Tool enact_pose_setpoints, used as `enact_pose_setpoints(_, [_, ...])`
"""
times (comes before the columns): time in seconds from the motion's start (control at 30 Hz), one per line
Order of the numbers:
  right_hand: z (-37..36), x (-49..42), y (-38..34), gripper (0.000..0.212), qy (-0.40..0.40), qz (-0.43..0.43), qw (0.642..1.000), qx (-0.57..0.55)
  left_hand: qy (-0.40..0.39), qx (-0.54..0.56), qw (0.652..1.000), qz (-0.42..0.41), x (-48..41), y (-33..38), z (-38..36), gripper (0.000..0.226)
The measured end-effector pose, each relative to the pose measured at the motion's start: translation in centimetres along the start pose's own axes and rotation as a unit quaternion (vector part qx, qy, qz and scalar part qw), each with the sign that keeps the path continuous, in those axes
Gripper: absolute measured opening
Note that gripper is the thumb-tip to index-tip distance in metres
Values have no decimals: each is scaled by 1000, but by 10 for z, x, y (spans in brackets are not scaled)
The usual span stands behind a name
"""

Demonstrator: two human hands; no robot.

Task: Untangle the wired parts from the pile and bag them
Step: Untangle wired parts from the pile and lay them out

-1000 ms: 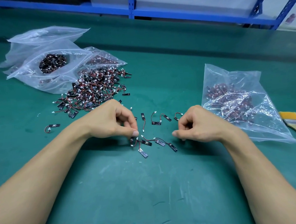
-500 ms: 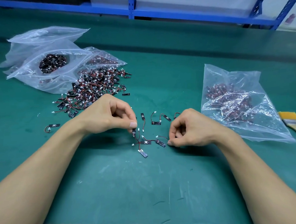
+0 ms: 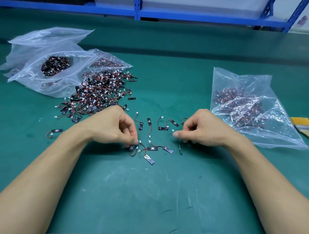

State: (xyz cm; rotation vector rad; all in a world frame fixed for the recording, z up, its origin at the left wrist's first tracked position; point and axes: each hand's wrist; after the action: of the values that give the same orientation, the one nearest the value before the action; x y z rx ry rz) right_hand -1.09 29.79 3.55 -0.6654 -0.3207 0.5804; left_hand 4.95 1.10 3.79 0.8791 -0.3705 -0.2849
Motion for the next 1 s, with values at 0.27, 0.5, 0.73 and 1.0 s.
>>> enact_pose_setpoints(0.27, [2,-3,4,41,78,-1,997,-7,83,1,993,-87,1,5,-8,14])
enact_pose_setpoints(0.5, [-9,0,-9,24,85,138,987,-1,29,-152,979,-132,0,23,-27,26])
enact_pose_setpoints(0.73, [-35,0,-34,13,-16,210,973,99,52,-236,965,-101,2,30,-31,34])
enact_pose_setpoints(1.0, [-30,2,-33,5,17,163,979,122,57,-279,953,-104,1,32,-31,40])
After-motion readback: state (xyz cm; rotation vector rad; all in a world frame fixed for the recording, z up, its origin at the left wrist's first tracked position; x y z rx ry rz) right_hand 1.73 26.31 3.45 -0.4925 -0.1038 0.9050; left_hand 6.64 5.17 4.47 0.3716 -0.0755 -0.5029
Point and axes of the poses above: each hand's wrist, its own x-axis away from the middle knuckle, its own z-axis out of the back of the hand, y = z × x
